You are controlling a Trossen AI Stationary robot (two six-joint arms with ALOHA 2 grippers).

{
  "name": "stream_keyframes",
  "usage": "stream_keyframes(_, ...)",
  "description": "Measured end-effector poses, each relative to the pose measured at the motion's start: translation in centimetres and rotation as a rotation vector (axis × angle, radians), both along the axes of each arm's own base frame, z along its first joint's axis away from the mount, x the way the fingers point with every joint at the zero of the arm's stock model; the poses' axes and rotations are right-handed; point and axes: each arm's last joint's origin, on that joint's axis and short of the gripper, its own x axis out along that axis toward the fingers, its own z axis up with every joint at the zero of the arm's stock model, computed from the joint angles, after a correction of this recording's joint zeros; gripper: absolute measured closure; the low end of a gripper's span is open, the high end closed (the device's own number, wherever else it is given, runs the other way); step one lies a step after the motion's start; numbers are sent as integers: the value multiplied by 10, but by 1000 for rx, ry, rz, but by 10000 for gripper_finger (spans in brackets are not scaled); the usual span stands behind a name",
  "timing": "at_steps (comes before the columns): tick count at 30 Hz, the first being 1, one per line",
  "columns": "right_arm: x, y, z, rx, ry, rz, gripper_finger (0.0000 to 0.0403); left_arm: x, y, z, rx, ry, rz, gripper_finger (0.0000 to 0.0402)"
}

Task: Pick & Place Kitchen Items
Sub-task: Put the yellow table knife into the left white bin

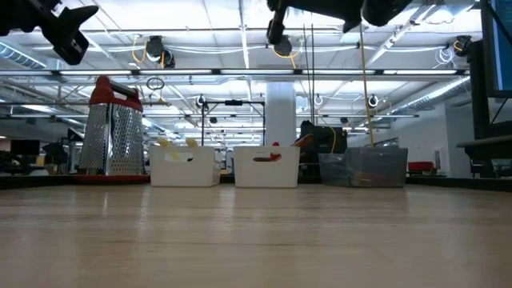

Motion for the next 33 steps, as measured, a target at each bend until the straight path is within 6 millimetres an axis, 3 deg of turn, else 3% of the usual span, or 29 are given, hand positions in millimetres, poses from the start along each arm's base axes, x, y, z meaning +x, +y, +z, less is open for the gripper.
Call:
stream_keyframes(9, 41, -22, 1, -27, 13, 105, 382, 27, -9, 8, -22, -28, 0, 199)
stream_keyframes(16, 70, -25, -8, -36, 29, 212, 382, 50, -16, 10, 16, -66, 21, 199)
stream_keyframes(21, 76, -23, -17, -29, 53, 245, 382, 67, -19, 7, -27, -55, 109, 199)
stream_keyframes(33, 77, -20, -18, -84, 33, 252, 382, 97, -20, 2, -118, -136, 137, 199)
